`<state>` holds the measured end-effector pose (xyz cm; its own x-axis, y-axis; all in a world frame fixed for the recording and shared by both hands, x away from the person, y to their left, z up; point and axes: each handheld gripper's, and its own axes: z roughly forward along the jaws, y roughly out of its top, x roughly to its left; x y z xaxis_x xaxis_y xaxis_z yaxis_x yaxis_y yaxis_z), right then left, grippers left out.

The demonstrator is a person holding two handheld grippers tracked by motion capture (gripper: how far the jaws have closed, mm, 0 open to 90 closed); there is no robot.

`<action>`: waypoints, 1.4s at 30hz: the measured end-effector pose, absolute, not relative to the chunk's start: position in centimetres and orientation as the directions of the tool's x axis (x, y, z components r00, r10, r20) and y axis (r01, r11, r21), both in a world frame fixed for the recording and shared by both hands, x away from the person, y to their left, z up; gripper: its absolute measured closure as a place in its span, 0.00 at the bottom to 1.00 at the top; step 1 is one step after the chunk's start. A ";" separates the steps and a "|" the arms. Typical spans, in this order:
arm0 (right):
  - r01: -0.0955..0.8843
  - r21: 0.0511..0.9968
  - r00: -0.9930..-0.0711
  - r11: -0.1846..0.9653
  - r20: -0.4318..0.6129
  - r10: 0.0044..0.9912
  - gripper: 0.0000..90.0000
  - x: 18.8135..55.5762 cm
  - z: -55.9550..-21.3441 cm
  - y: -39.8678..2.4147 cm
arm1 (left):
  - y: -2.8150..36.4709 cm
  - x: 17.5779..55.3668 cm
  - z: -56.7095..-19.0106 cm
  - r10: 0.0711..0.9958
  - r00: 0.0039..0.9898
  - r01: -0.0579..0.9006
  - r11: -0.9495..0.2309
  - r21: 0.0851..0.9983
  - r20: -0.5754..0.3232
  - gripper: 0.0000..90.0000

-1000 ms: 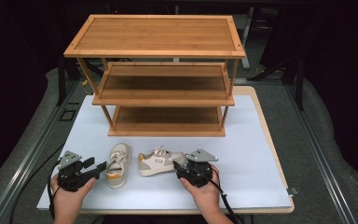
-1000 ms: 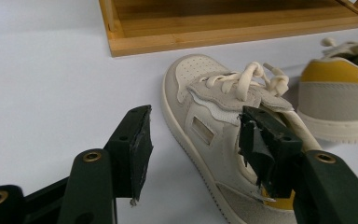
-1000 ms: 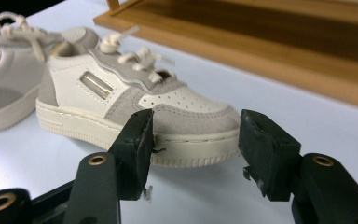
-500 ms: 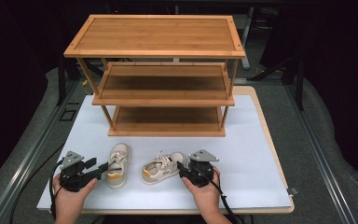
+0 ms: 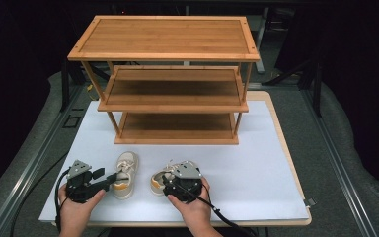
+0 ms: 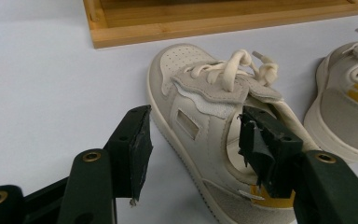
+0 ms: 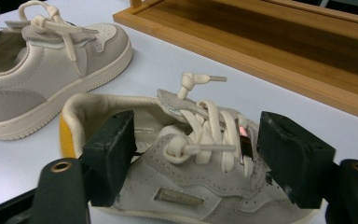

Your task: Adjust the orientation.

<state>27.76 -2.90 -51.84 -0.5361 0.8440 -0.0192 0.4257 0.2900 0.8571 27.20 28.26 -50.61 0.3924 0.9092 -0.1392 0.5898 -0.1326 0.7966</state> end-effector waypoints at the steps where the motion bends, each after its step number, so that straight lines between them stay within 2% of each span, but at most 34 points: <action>1: 0.422 0.860 -0.547 0.288 -0.011 0.837 0.30 27.8 -51.8 -3.1 | 28.3 27.2 -50.6 0.909 0.392 0.590 -0.133 0.797 -0.139 0.49; 8: 0.431 0.835 -0.569 0.341 -0.042 0.821 0.38 27.7 -51.0 -5.2 | 27.9 27.5 -50.9 0.901 0.403 0.606 -0.133 0.784 -0.159 0.53; 13: 0.458 0.828 -0.566 0.323 -0.009 0.824 0.44 27.3 -51.1 -7.5 | 27.6 27.8 -51.1 0.905 0.396 0.620 -0.141 0.772 -0.153 0.60; 18: 0.468 0.824 -0.570 0.320 0.004 0.822 0.59 26.9 -51.0 -8.6 | 27.3 28.5 -51.6 0.907 0.385 0.639 -0.127 0.759 -0.173 0.62; 22: 0.515 0.803 -0.563 0.298 0.055 0.825 0.60 26.7 -51.8 -8.3 | 27.4 28.8 -51.7 0.902 0.379 0.655 -0.106 0.748 -0.204 0.66; 27: 0.519 0.812 -0.543 0.267 0.072 0.837 0.64 26.7 -52.3 -8.3 | 27.4 28.8 -51.7 0.906 0.365 0.652 -0.086 0.753 -0.212 0.70; 30: 0.508 0.820 -0.536 0.264 0.061 0.842 0.67 26.7 -52.4 -8.3 | 27.1 28.8 -51.5 0.917 0.350 0.640 -0.083 0.764 -0.193 0.76; 34: 0.473 0.836 -0.531 0.279 0.017 0.847 0.81 26.5 -51.8 -8.3 | 25.5 28.9 -51.3 0.914 0.375 0.634 -0.130 0.762 -0.157 0.80; 35: 0.474 0.831 -0.508 0.292 -0.013 0.861 0.82 26.4 -51.6 -8.2 | 25.0 28.9 -51.3 0.913 0.383 0.632 -0.147 0.761 -0.142 0.81; 37: 0.453 0.848 -0.557 0.277 0.026 0.830 0.82 26.9 -51.7 -8.2 | 23.9 29.1 -51.3 0.910 0.387 0.634 -0.144 0.759 -0.151 0.81; 40: 0.452 0.829 -0.516 0.329 -0.058 0.854 0.84 26.9 -51.6 -7.8 | 22.6 29.3 -51.3 0.905 0.394 0.634 -0.141 0.760 -0.161 0.81; 42: 0.445 0.831 -0.515 0.334 -0.067 0.854 0.85 27.0 -51.6 -7.9 | 21.5 29.2 -51.3 0.902 0.401 0.636 -0.149 0.757 -0.159 0.81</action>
